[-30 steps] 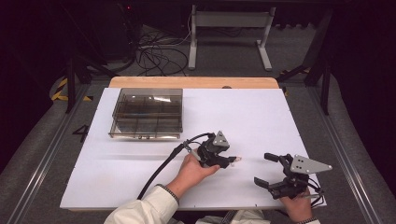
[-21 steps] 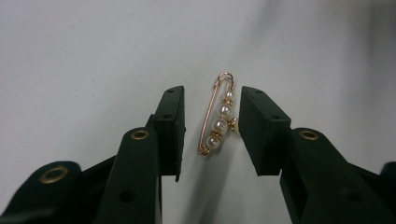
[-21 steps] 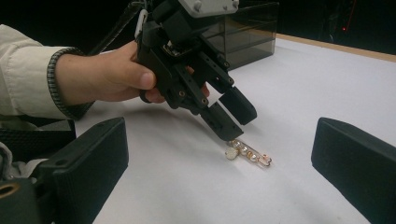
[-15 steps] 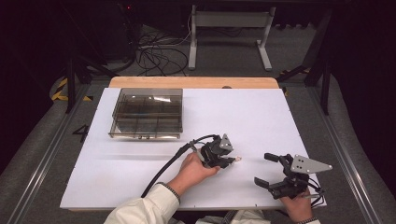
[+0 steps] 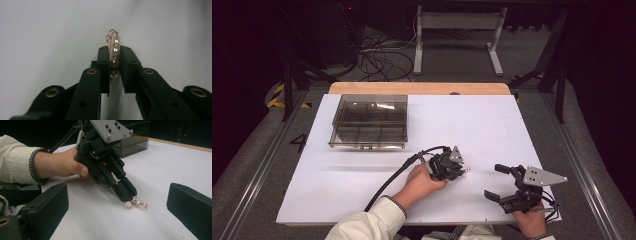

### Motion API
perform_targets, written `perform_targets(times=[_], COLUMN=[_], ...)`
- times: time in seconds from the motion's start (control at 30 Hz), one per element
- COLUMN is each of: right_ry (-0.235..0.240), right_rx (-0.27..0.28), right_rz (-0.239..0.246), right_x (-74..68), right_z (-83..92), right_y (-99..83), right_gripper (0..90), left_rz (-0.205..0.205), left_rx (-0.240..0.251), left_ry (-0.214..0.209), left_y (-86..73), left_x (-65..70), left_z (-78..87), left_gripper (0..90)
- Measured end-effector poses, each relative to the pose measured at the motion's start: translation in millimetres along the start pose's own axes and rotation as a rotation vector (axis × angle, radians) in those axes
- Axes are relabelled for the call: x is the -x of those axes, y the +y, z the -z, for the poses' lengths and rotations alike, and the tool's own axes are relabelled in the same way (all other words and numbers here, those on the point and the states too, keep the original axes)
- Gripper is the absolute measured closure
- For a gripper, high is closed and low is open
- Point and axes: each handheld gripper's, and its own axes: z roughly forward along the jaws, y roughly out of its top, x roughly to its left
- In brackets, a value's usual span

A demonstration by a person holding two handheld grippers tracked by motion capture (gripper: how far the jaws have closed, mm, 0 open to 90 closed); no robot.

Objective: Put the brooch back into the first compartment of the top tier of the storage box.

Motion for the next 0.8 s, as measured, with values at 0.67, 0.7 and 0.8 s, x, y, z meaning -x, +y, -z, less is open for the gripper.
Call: perform_targets(times=[0.67,0.7,0.8], right_ry=[0.001,0.001,0.000], right_rx=[-0.001,-0.001,-0.002], right_rz=[-0.001,-0.001,0.000], right_x=[0.0,0.0,-0.1], right_z=[-0.2,-0.2,-0.2], right_y=[-0.2,-0.2,-0.2], right_gripper=[4.3,4.3,4.3], left_rz=[0.026,0.028,0.027], left_rx=[0.029,0.045,0.064], left_ry=[-0.017,-0.024,-0.033], left_y=[2.7,3.7,4.5], left_x=[0.2,0.5,0.9], left_z=[14.2,19.8,25.5], left_gripper=[82.2,82.2,82.2])
